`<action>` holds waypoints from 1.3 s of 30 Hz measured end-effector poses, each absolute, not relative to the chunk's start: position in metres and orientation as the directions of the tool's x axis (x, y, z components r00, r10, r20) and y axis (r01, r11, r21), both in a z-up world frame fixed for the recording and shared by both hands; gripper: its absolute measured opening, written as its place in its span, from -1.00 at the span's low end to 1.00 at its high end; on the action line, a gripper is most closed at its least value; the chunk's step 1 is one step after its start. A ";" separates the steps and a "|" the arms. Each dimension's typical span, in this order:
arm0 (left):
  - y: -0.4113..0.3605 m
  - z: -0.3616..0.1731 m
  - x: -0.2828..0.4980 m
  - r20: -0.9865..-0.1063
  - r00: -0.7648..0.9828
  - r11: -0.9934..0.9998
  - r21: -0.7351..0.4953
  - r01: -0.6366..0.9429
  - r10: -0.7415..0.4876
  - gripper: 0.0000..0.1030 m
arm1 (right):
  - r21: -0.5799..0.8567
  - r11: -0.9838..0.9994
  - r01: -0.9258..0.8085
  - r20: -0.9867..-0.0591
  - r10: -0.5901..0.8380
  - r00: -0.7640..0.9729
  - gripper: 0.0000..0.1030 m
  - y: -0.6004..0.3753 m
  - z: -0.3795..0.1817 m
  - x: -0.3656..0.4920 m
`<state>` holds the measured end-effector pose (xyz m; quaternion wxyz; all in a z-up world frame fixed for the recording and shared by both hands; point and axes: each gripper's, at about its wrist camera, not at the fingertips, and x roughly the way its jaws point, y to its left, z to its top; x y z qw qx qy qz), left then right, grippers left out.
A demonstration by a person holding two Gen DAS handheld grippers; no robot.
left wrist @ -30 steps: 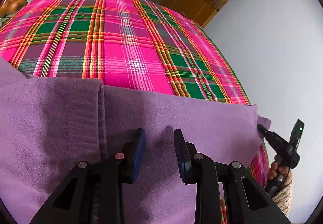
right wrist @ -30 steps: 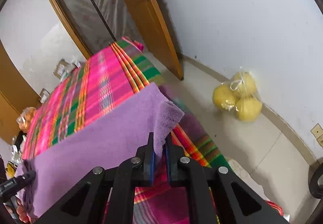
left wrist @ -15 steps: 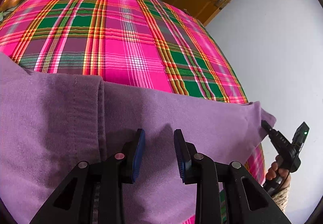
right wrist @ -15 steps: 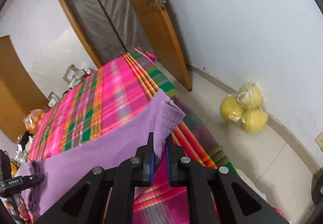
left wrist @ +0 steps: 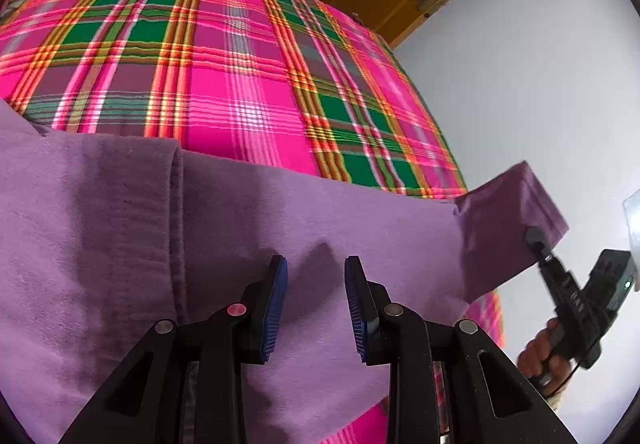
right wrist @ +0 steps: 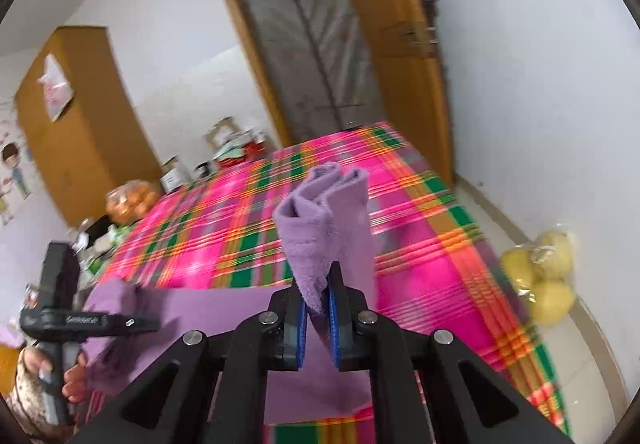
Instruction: Fold clothes
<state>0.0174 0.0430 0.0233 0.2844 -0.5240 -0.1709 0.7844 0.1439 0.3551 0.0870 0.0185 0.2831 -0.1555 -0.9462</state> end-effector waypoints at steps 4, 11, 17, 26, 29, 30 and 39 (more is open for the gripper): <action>0.043 0.022 0.017 -0.695 -0.265 -0.744 -0.619 -0.252 0.668 -0.41 | 0.292 -0.956 0.019 -0.542 -0.182 -0.820 -0.82 0.326 0.082 0.138; 0.050 0.019 0.014 -0.637 -0.237 -0.679 -0.691 -0.247 0.734 -0.40 | 0.293 -0.951 0.094 -0.596 -0.259 -0.760 -0.82 0.291 0.057 0.130; 0.060 0.011 0.009 -0.583 -0.193 -0.614 -0.759 -0.216 0.789 -0.39 | 0.275 -0.955 0.115 -0.641 -0.271 -0.718 -0.82 0.276 0.035 0.133; 0.080 0.001 0.006 -0.516 -0.113 -0.528 -0.827 -0.195 0.849 0.01 | 0.182 -0.969 0.166 -0.669 -0.246 -0.702 -0.69 0.254 0.025 0.147; 0.086 -0.002 0.006 -0.537 -0.102 -0.546 -0.816 -0.189 0.838 0.01 | 0.150 -0.970 0.190 -0.668 -0.241 -0.704 -0.60 0.246 0.025 0.152; 0.087 -0.002 0.006 -0.535 -0.099 -0.544 -0.818 -0.187 0.839 0.02 | 0.142 -0.969 0.202 -0.665 -0.244 -0.706 -0.51 0.244 0.025 0.155; 0.090 -0.003 0.009 -0.532 -0.099 -0.541 -0.824 -0.169 0.841 0.02 | 0.135 -0.963 0.234 -0.626 -0.266 -0.733 -0.18 0.241 0.032 0.180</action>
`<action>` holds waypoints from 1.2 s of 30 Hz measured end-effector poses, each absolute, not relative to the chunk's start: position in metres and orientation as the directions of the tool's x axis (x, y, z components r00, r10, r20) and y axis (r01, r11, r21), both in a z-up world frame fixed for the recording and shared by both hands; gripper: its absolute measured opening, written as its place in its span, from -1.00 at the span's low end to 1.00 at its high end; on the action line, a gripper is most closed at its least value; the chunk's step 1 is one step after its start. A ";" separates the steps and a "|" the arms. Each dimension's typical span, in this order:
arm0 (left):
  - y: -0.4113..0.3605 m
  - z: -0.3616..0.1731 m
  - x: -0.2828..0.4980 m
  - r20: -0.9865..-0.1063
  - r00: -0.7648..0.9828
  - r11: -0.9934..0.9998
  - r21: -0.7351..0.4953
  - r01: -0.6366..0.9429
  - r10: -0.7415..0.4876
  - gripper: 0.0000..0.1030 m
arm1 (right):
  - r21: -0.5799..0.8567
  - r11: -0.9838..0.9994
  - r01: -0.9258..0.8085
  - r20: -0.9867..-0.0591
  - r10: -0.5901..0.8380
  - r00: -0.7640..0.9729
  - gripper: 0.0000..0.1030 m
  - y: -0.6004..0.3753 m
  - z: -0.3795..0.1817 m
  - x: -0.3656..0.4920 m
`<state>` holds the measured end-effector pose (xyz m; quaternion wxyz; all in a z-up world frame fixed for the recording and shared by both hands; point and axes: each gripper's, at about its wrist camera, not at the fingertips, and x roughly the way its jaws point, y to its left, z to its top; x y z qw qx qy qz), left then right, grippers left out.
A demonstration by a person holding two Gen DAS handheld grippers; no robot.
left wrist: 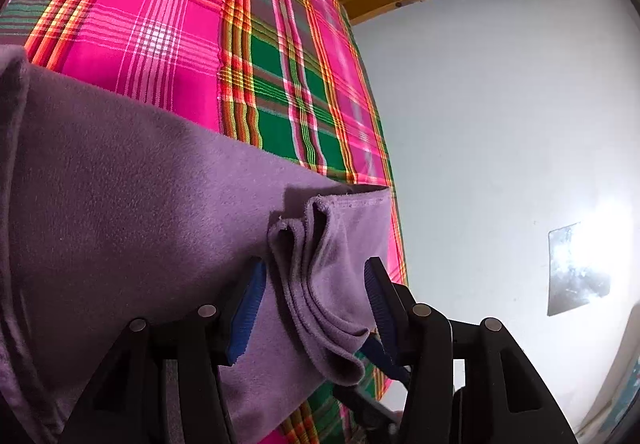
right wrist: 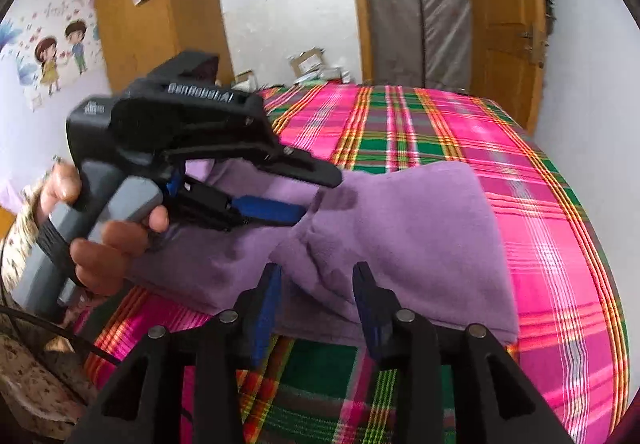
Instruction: Fold clothes
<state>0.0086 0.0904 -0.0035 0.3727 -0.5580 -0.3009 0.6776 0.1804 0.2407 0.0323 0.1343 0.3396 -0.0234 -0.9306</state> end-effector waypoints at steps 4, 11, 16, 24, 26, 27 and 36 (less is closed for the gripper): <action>0.094 -0.004 0.010 -0.538 -0.100 -0.547 -0.820 -0.168 0.837 0.02 | 0.143 -0.960 0.240 -0.660 -0.273 -0.700 -0.05 0.241 0.023 0.168; 0.101 -0.002 0.011 -0.546 -0.099 -0.555 -0.817 -0.157 0.832 0.02 | 0.070 -0.963 0.259 -0.680 -0.236 -0.695 -0.05 0.223 0.018 0.157; 0.113 -0.002 0.011 -0.555 -0.084 -0.561 -0.811 -0.165 0.828 0.02 | 0.038 -0.970 0.242 -0.693 -0.200 -0.693 -0.05 0.220 0.016 0.153; 0.130 0.001 -0.003 -0.557 -0.066 -0.560 -0.812 -0.165 0.828 0.02 | 0.066 -0.980 0.187 -0.686 -0.181 -0.705 -0.78 0.224 0.022 0.150; 0.129 -0.001 -0.007 -0.557 -0.061 -0.559 -0.814 -0.161 0.828 0.02 | 0.065 -0.981 0.184 -0.678 -0.179 -0.713 -0.81 0.222 0.025 0.151; 0.127 -0.003 -0.007 -0.557 -0.058 -0.558 -0.814 -0.159 0.829 0.02 | 0.067 -0.980 0.187 -0.670 -0.183 -0.719 -0.82 0.221 0.028 0.153; 0.112 0.012 -0.010 -0.527 -0.075 -0.532 -0.833 -0.155 0.847 0.02 | 0.139 -0.964 0.227 -0.589 -0.264 -0.763 -0.82 0.217 0.056 0.155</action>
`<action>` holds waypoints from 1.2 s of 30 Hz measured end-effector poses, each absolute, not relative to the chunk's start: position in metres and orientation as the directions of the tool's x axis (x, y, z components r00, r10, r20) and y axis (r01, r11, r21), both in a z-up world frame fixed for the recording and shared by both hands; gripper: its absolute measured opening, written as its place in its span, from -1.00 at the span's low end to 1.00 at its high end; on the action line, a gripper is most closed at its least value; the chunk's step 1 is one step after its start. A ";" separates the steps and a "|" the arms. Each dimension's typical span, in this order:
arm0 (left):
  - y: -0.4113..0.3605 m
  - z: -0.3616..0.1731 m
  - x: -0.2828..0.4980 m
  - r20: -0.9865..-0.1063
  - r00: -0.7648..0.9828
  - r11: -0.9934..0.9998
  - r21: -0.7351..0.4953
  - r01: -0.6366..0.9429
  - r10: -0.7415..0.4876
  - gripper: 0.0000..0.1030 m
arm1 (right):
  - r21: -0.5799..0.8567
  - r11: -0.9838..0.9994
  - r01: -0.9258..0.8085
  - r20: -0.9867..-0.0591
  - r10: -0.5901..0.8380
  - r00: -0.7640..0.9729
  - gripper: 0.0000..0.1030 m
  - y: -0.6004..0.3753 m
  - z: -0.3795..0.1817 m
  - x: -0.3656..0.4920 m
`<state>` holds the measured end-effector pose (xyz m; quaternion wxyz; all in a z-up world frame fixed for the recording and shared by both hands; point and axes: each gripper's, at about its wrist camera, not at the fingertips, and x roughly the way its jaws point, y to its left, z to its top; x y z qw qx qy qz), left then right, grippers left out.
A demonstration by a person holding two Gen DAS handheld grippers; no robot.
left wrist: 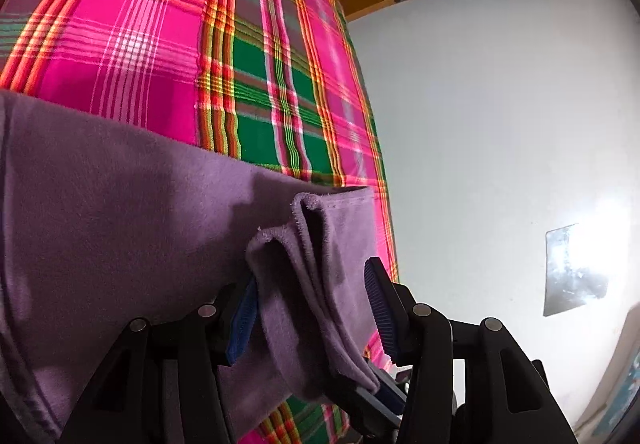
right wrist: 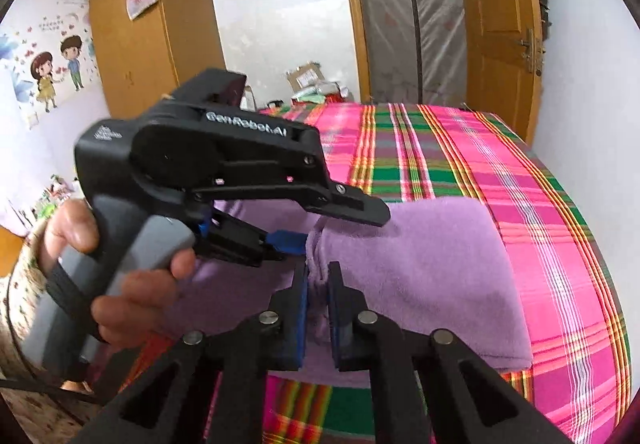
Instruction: Fold clothes
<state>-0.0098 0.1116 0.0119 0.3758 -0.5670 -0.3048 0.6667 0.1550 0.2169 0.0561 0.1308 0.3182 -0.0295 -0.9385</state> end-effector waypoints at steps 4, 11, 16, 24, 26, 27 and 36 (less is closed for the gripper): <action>0.108 0.018 -0.012 -0.509 -0.097 -0.518 -0.841 -0.159 0.855 0.01 | 0.154 -0.954 0.257 -0.573 -0.298 -0.763 -0.82 0.208 0.064 0.155; 0.087 0.031 -0.011 -0.537 -0.165 -0.561 -0.806 -0.188 0.827 -0.11 | 0.176 -0.934 0.312 -0.573 -0.355 -0.739 -0.82 0.181 0.063 0.147; 0.063 0.022 -0.012 -0.559 -0.180 -0.583 -0.800 -0.141 0.810 -0.11 | 0.195 -0.916 0.350 -0.595 -0.394 -0.700 -0.82 0.168 0.053 0.135; 0.052 0.014 -0.018 -0.585 -0.192 -0.610 -0.783 -0.120 0.788 -0.24 | 0.232 -0.903 0.361 -0.641 -0.421 -0.642 -0.82 0.158 0.035 0.123; 0.041 0.020 -0.020 -0.588 -0.215 -0.619 -0.775 -0.126 0.780 -0.24 | 0.235 -0.902 0.363 -0.647 -0.424 -0.634 -0.82 0.157 0.032 0.122; 0.033 0.024 -0.020 -0.591 -0.234 -0.627 -0.768 -0.129 0.772 -0.24 | 0.236 -0.901 0.364 -0.653 -0.425 -0.628 -0.82 0.156 0.031 0.123; 0.016 0.051 -0.005 -0.597 -0.398 -0.697 -0.694 -0.178 0.696 -0.24 | 0.264 -0.873 0.411 -0.667 -0.473 -0.576 -0.62 0.151 0.029 0.134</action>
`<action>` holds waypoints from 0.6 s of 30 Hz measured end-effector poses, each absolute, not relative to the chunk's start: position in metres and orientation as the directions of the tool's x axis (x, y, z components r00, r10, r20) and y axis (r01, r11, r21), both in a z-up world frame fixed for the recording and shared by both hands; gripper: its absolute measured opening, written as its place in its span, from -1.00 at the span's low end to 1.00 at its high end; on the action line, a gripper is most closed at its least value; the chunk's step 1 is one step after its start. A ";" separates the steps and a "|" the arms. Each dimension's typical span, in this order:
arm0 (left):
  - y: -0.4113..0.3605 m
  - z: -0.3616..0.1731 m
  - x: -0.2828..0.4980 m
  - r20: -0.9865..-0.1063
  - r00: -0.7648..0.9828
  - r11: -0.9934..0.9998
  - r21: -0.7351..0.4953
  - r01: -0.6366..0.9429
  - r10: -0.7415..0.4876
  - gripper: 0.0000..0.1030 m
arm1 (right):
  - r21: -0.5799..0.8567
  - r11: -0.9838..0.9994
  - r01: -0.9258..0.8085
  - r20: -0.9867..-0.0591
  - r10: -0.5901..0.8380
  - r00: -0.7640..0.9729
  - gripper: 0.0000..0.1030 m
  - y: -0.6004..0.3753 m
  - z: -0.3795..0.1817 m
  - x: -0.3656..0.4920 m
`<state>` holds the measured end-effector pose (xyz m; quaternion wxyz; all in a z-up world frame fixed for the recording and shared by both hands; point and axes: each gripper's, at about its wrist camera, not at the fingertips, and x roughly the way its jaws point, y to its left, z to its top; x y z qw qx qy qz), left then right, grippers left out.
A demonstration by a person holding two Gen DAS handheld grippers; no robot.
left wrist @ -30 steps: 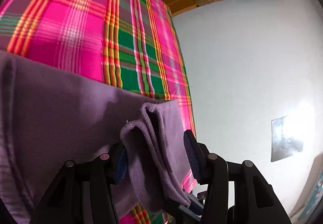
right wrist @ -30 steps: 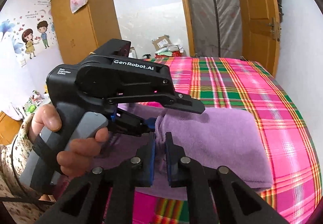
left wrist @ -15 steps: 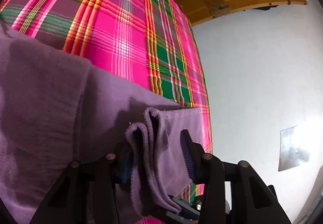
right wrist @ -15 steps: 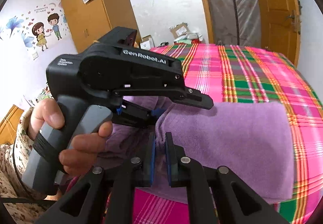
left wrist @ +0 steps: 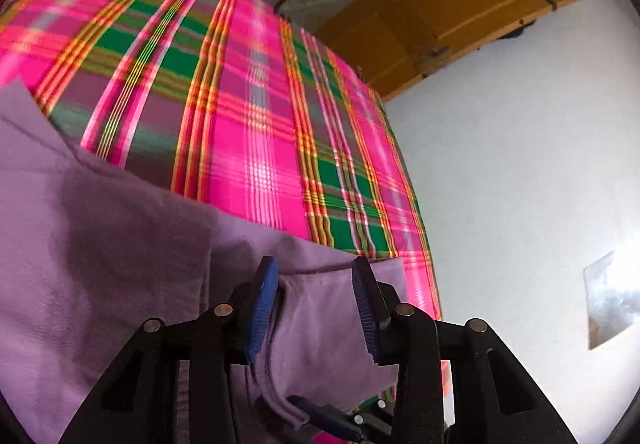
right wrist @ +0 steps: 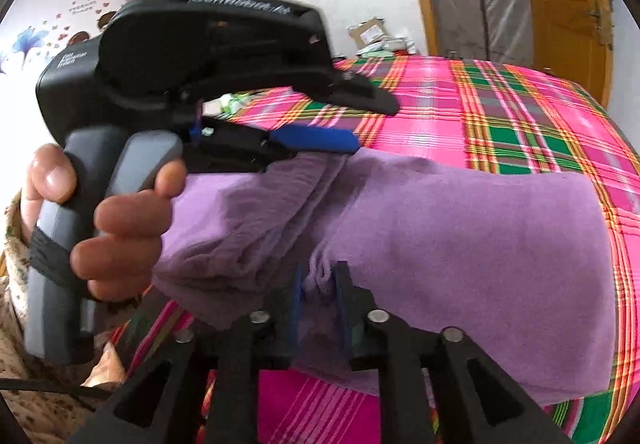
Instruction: Fold clothes
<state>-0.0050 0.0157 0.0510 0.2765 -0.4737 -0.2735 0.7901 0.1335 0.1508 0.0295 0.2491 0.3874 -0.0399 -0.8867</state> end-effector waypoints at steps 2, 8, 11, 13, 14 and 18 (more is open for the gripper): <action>0.024 0.055 -0.004 -0.599 -0.404 -0.709 -0.671 -0.216 0.691 -0.24 | 0.268 -0.867 0.420 -0.644 -0.486 -0.591 -0.62 0.157 0.035 0.138; 0.044 0.052 0.003 -0.615 -0.347 -0.704 -0.652 -0.281 0.708 -0.23 | 0.328 -0.896 0.300 -0.580 -0.441 -0.685 -0.61 0.216 0.050 0.148; 0.045 0.045 0.012 -0.634 -0.327 -0.712 -0.643 -0.282 0.701 -0.23 | 0.280 -0.952 0.119 -0.634 -0.277 -0.722 -0.60 0.249 0.042 0.142; 0.049 0.040 0.013 -0.652 -0.316 -0.725 -0.629 -0.281 0.689 -0.23 | 0.260 -0.964 0.057 -0.656 -0.220 -0.722 -0.60 0.262 0.035 0.140; 0.049 0.037 0.014 -0.662 -0.311 -0.732 -0.622 -0.279 0.682 -0.23 | 0.254 -0.967 0.037 -0.669 -0.203 -0.715 -0.60 0.266 0.030 0.139; 0.042 0.024 0.020 -0.695 -0.282 -0.750 -0.609 -0.258 0.661 -0.24 | 0.263 -0.965 0.021 -0.687 -0.202 -0.698 -0.67 0.277 0.019 0.132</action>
